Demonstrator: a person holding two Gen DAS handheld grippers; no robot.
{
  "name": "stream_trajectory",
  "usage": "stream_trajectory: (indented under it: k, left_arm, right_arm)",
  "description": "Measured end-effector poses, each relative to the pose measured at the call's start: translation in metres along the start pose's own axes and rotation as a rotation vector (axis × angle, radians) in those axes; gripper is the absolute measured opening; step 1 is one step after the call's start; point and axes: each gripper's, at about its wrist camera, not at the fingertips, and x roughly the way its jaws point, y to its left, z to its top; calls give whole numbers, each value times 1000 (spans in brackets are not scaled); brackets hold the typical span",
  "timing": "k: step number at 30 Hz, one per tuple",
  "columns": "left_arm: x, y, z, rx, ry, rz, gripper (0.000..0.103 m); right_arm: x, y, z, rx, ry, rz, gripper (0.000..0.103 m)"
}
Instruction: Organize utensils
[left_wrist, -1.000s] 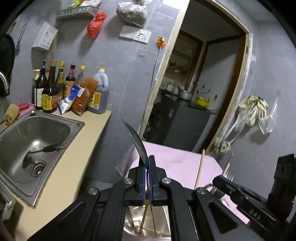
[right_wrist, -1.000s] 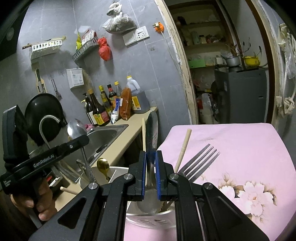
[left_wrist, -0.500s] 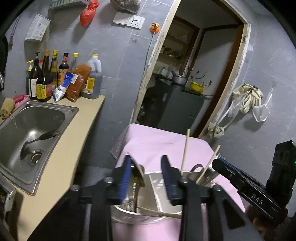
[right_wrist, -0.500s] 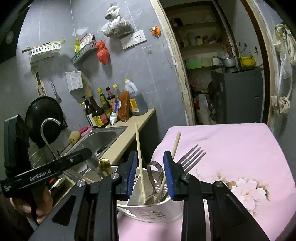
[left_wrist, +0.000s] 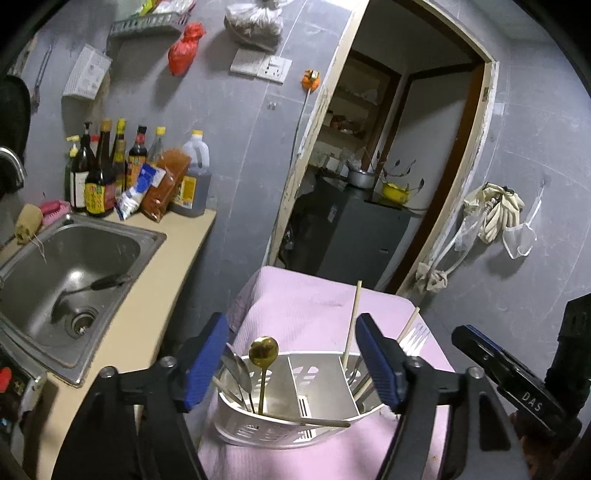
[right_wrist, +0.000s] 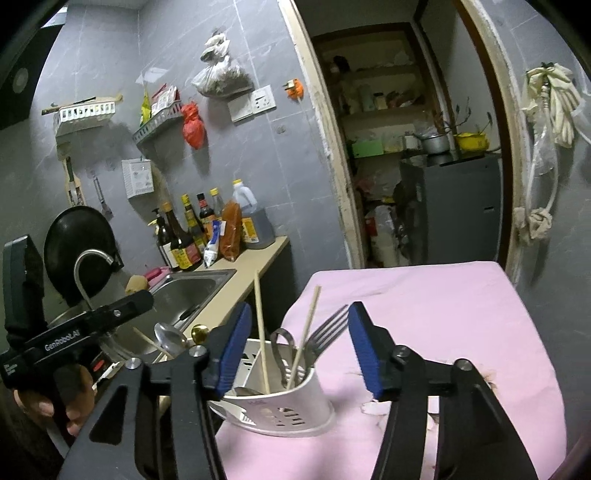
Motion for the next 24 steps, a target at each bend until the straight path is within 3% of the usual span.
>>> stream_trajectory:
  k: [11, 19, 24]
  left_arm:
    - [-22, -17, -7, 62, -59, 54, 96]
    - [-36, -25, -23, 69, -68, 84, 98]
    - [-48, -34, -30, 78, -65, 84, 100]
  right_arm:
    - [-38, -13, 1, -1, -35, -113, 77]
    - [-68, -19, -2, -11, -59, -176, 95]
    - [-89, -26, -4, -16, -54, -202, 96]
